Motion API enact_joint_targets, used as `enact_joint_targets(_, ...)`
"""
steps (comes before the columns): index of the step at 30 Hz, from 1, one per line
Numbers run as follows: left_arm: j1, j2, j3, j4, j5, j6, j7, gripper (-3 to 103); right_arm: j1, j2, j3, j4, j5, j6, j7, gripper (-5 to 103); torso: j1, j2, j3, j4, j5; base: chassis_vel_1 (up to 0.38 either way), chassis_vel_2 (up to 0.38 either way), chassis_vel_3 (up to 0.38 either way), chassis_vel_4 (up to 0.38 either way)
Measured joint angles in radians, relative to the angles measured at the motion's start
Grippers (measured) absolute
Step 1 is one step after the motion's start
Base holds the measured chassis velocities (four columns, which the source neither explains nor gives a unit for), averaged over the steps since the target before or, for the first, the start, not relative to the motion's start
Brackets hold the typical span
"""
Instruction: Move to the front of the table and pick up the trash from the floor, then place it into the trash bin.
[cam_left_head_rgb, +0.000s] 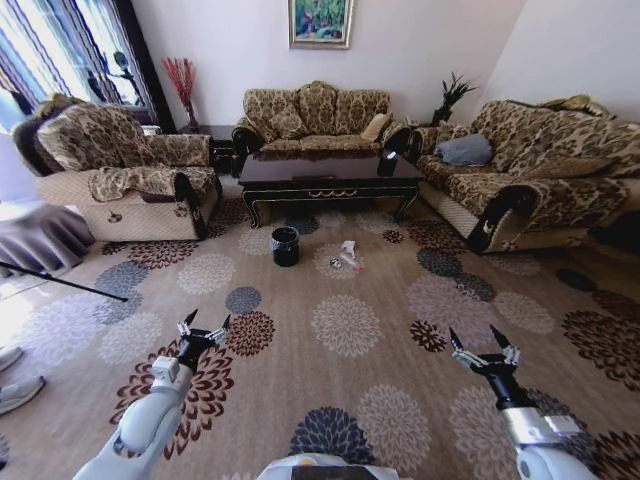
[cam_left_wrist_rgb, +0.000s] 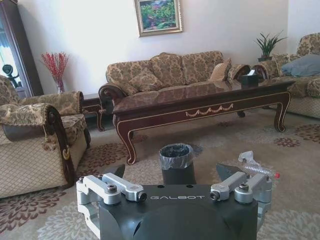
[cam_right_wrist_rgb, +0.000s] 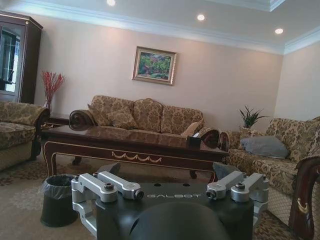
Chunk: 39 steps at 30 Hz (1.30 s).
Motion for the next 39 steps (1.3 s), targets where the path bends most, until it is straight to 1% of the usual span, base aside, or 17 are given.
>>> enact_joint_targets(2, 0.001, 0.002, 0.002, -0.001, 0.003, -0.001, 0.0, 100, 0.001, 0.0, -0.002, -0.004, -0.006, -0.003, 0.001, 100, -0.002, -0.004, -0.002, 0.0, -0.0001, 0.0, 0.0, 0.0, 0.0)
enact_joint_targets(5, 0.001, 0.003, 0.007, -0.012, 0.01, -0.002, -0.001, 100, 0.003, -0.009, -0.012, -0.029, -0.032, -0.027, 0.001, 100, -0.01, -0.023, -0.013, 0.0, -0.0001, 0.0, 0.0, 0.0, 0.0)
enact_joint_targets(7, 0.001, 0.003, 0.008, -0.015, 0.012, -0.002, -0.001, 100, 0.003, -0.011, -0.014, -0.034, -0.04, -0.032, 0.001, 100, -0.011, -0.026, -0.015, 0.0, -0.0001, 0.0, 0.0, 0.0, 0.0)
enact_joint_targets(8, 0.001, 0.005, 0.013, -0.018, 0.024, -0.002, -0.001, 100, 0.003, -0.013, -0.022, -0.048, -0.069, -0.05, 0.001, 100, -0.016, -0.036, -0.021, 0.0001, 0.0001, 0.0, 0.0, 0.0, 0.0)
enact_joint_targets(10, 0.001, 0.006, 0.017, -0.018, 0.031, -0.002, -0.001, 100, 0.002, -0.012, -0.026, -0.051, -0.076, -0.054, 0.002, 100, -0.017, -0.041, -0.023, -0.0001, 0.0002, 0.0, 0.0, 0.0, 0.0)
enact_joint_targets(13, -0.003, 0.004, 0.036, -0.019, 0.051, -0.001, -0.002, 100, 0.002, -0.003, -0.041, -0.053, -0.086, -0.058, 0.003, 100, -0.025, -0.059, -0.034, 0.0, 0.0001, 0.0, 0.0, 0.0, 0.0)
enact_joint_targets(16, -0.004, -0.004, 0.043, -0.022, 0.058, 0.002, -0.003, 100, 0.005, -0.002, -0.046, -0.057, -0.089, -0.057, 0.003, 100, -0.029, -0.068, -0.039, -0.0001, -0.0001, 0.0, 0.0, 0.0, 0.0)
enact_joint_targets(19, -0.003, -0.024, 0.057, -0.024, 0.082, 0.006, -0.006, 100, 0.019, -0.004, -0.051, -0.068, -0.088, -0.051, 0.004, 100, -0.037, -0.087, -0.05, 0.0001, 0.0, 0.0, 0.0, 0.0, 0.0)
enact_joint_targets(22, -0.004, -0.033, 0.058, -0.016, 0.098, 0.005, -0.007, 100, 0.018, 0.002, -0.051, -0.058, -0.077, -0.054, 0.006, 100, -0.042, -0.098, -0.056, 0.0, 0.0001, 0.0, 0.0, 0.0, 0.0)
enact_joint_targets(24, -0.007, -0.041, 0.056, -0.011, 0.096, 0.012, -0.017, 100, 0.014, 0.013, -0.051, -0.036, -0.073, -0.056, 0.007, 100, -0.047, -0.11, -0.063, 0.0, -0.0002, 0.0, 0.0, 0.0, 0.0)
enact_joint_targets(30, -0.011, -0.043, 0.054, -0.009, 0.083, 0.021, -0.019, 100, 0.012, 0.018, -0.051, -0.039, -0.075, -0.051, 0.008, 100, -0.055, -0.129, -0.074, 0.0, -0.0001, 0.0, 0.0, 0.0, 0.0)
enact_joint_targets(32, -0.013, -0.045, 0.053, -0.009, 0.068, 0.035, -0.019, 100, 0.009, 0.017, -0.05, -0.043, -0.074, -0.049, 0.007, 100, -0.059, -0.138, -0.079, -0.0001, 0.0002, 0.0, 0.0, 0.0, 0.0)
enact_joint_targets(33, -0.014, -0.049, 0.049, -0.004, 0.068, 0.039, -0.02, 100, 0.007, 0.018, -0.049, -0.043, -0.073, -0.047, 0.007, 100, -0.063, -0.148, -0.085, -0.0001, 0.0, 0.0, 0.0, 0.0, 0.0)
enact_joint_targets(37, -0.012, -0.053, 0.047, 0.003, 0.081, 0.039, -0.02, 100, 0.008, 0.02, -0.049, -0.043, -0.074, -0.047, 0.007, 100, -0.069, -0.161, -0.093, 0.0, -0.0001, 0.0, 0.0, 0.0, 0.0)
enact_joint_targets(39, -0.009, -0.061, 0.048, 0.004, 0.094, 0.037, -0.02, 100, 0.009, 0.022, -0.051, -0.043, -0.076, -0.047, 0.007, 100, -0.074, -0.175, -0.101, 0.0, 0.0, 0.0, 0.0, 0.0, 0.0)
